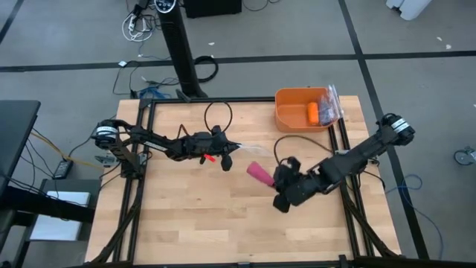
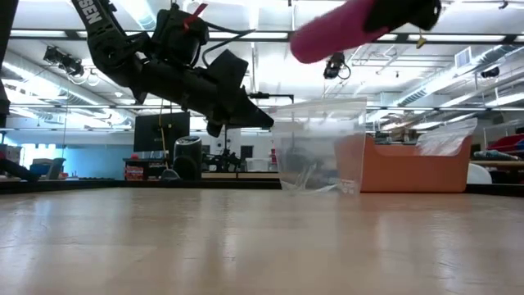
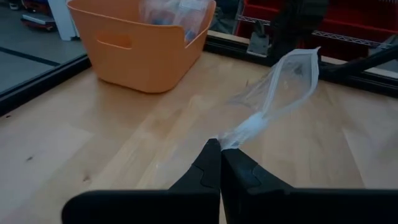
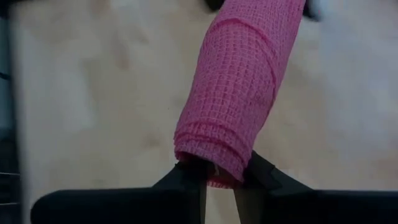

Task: Roll bandage
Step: Insert the pink bandage into the transparent zip bag

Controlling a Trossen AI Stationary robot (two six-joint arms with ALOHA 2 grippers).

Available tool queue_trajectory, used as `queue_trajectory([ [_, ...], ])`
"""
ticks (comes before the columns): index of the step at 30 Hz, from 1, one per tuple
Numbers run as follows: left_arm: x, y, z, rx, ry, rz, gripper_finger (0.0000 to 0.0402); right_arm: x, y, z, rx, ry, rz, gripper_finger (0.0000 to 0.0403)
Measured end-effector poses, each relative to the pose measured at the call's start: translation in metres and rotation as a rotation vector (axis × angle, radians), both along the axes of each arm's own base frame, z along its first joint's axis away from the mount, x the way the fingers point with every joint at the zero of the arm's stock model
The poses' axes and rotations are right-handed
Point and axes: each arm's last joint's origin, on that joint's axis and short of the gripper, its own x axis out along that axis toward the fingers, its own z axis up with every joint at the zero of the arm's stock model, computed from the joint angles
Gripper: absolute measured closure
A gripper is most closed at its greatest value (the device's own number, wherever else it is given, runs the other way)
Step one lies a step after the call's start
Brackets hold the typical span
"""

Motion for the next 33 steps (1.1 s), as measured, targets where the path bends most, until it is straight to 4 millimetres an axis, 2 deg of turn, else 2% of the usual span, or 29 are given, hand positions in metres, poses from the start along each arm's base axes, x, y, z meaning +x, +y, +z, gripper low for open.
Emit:
queue_trajectory([
  [5,0.000,0.000,0.000,-0.004,-0.002,0.001,0.0402,0.002,-0.025,0.023,-0.065,0.174,-0.061,0.0352],
  [14,0.005,-0.005,0.007,-0.005,-0.025,-0.023,0.0402,0.017,-0.060,0.015,-0.004,0.331,-0.032,0.0352],
  [22,0.007,-0.009,0.007,-0.003,-0.023,-0.043,0.0402,0.013,-0.074,0.013,0.019,0.410,-0.055,0.0352],
  [33,0.007,-0.010,0.007,-0.002,-0.021,-0.046,0.0402,0.016,-0.090,0.012,0.017,0.418,-0.114,0.0352],
])
